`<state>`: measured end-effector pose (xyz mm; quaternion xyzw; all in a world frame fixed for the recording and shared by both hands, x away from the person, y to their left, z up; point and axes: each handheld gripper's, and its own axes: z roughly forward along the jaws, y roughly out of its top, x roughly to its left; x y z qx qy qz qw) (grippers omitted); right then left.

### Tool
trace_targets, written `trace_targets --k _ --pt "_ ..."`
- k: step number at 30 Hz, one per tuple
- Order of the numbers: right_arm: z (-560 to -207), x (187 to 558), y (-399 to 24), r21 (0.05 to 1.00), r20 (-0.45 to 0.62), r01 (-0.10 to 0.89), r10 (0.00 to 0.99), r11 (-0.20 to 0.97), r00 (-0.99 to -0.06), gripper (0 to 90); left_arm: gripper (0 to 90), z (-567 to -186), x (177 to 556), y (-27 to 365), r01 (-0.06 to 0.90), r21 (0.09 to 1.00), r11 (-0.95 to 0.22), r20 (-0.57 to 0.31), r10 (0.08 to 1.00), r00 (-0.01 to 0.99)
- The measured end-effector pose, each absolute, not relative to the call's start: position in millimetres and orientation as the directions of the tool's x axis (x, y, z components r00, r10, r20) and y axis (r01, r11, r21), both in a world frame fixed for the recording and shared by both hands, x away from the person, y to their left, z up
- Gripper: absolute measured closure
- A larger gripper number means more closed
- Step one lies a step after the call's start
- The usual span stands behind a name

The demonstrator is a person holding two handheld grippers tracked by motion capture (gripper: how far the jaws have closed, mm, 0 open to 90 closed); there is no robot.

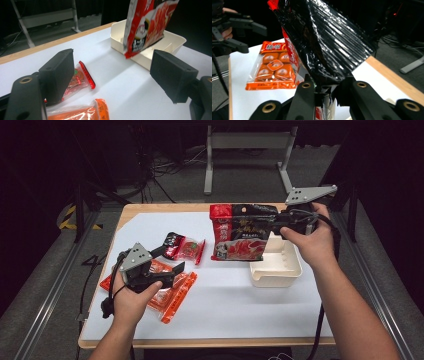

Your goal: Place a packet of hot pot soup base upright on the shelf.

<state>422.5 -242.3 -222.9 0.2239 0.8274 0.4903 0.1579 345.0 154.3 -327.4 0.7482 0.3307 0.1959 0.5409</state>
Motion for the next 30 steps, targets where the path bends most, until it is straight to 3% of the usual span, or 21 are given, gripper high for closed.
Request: trace_targets --k 30 --pt "-218.2 486.7 -305.3 0.893 -0.074 0.237 0.644 0.383 -0.762 79.5 20.0 -329.0 357.5 174.7 0.311 0.937 -0.156 -0.089 0.756 0.648"
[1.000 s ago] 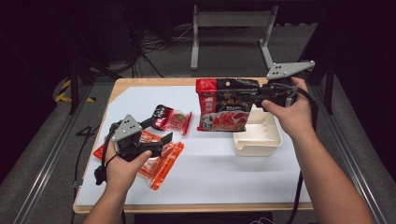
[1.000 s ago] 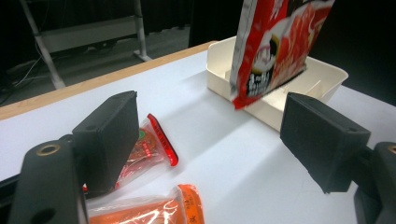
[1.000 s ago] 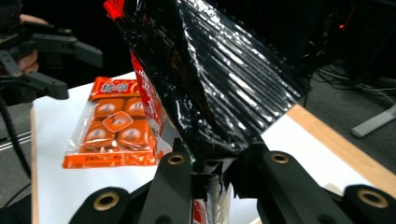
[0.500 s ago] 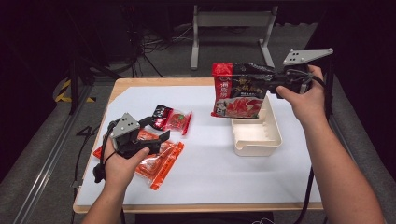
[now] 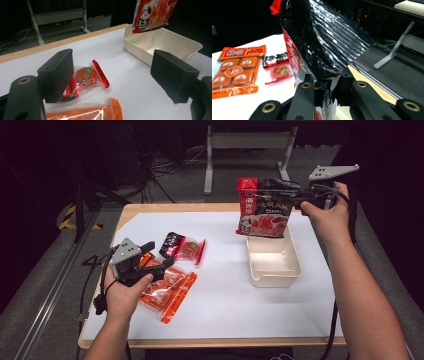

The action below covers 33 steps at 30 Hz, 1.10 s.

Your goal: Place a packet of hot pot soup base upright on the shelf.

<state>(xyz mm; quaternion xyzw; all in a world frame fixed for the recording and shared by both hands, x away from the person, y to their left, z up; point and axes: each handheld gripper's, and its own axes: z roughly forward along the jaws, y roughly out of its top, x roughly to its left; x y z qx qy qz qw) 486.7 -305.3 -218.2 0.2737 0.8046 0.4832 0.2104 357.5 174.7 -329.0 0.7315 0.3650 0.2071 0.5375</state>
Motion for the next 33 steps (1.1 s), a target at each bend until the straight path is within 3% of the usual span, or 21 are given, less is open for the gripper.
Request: trace_targets --k 33 --pt "-246.7 524.7 -325.7 0.884 -0.107 0.238 0.669 0.403 -0.735 79.2 19.9 -344.7 346.7 189.0 0.365 0.917 -0.163 -0.094 0.800 0.593"
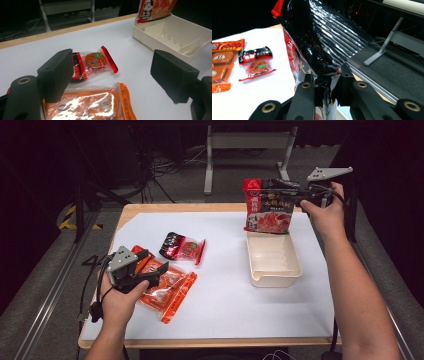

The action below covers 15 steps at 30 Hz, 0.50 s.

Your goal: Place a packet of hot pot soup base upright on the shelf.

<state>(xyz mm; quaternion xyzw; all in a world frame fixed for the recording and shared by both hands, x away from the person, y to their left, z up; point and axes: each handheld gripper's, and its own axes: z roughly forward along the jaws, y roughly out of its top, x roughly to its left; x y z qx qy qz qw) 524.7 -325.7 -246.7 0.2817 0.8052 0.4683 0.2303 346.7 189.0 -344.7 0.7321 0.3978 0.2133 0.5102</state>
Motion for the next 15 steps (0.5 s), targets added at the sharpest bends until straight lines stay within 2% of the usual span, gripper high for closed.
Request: trace_targets --k 15 --pt "-260.7 535.4 -324.0 0.876 -0.119 0.240 0.668 0.419 -0.735 78.8 19.9 -347.9 343.2 194.1 0.376 0.913 -0.160 -0.093 0.814 0.573"
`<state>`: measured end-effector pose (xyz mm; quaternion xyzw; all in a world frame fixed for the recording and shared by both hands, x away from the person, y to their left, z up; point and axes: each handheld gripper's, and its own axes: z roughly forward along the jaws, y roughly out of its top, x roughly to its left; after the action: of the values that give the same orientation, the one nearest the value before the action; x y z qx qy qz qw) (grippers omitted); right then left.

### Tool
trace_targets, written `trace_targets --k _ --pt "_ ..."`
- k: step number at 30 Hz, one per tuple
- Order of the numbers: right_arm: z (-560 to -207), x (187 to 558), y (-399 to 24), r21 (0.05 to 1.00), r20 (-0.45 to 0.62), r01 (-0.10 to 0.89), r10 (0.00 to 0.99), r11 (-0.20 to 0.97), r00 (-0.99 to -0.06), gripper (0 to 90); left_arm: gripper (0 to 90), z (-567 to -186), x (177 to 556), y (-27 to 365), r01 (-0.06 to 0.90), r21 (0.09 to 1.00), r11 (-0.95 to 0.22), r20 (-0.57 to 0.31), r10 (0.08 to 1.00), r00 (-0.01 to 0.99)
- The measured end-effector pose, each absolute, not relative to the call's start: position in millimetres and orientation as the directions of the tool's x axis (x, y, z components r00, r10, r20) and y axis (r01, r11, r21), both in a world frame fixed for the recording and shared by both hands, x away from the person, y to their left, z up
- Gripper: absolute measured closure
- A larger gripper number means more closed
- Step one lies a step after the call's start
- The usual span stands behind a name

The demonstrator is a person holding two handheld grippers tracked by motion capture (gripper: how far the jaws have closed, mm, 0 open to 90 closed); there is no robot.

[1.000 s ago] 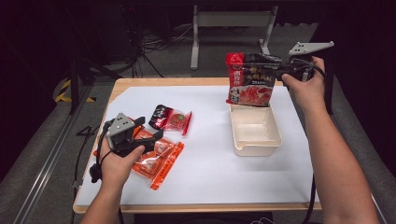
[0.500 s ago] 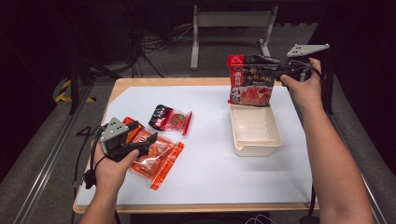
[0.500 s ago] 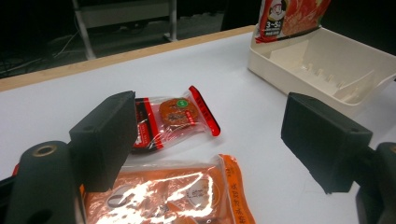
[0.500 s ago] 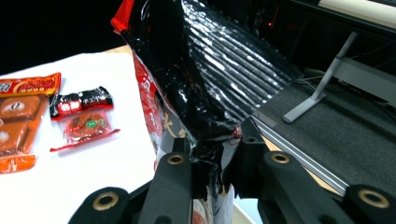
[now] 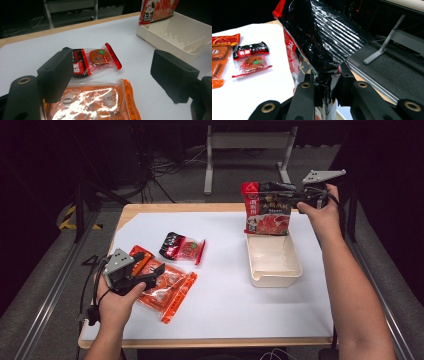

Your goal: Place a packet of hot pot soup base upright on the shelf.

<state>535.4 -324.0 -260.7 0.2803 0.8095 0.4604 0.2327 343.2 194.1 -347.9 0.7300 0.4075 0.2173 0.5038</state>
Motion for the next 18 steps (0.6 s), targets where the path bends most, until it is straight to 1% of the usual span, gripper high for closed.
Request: trace_targets --k 5,9,13,18 --pt "-268.1 537.3 -323.0 0.872 -0.114 0.252 0.675 0.419 -0.729 78.6 19.9 -347.9 342.8 194.1 0.377 0.912 -0.161 -0.094 0.814 0.574" --pt "-274.6 539.1 -329.1 0.877 -0.089 0.271 0.690 0.396 -0.718 78.4 19.8 -348.9 343.9 193.4 0.378 0.912 -0.161 -0.095 0.813 0.575" --pt "-278.8 538.9 -333.2 0.873 -0.082 0.285 0.695 0.396 -0.714 78.2 19.8 -349.1 345.0 192.5 0.379 0.911 -0.162 -0.096 0.810 0.578" --pt "-282.6 536.9 -333.5 0.876 -0.078 0.284 0.694 0.391 -0.716 77.8 19.8 -349.3 346.4 190.9 0.377 0.911 -0.165 -0.095 0.807 0.582"
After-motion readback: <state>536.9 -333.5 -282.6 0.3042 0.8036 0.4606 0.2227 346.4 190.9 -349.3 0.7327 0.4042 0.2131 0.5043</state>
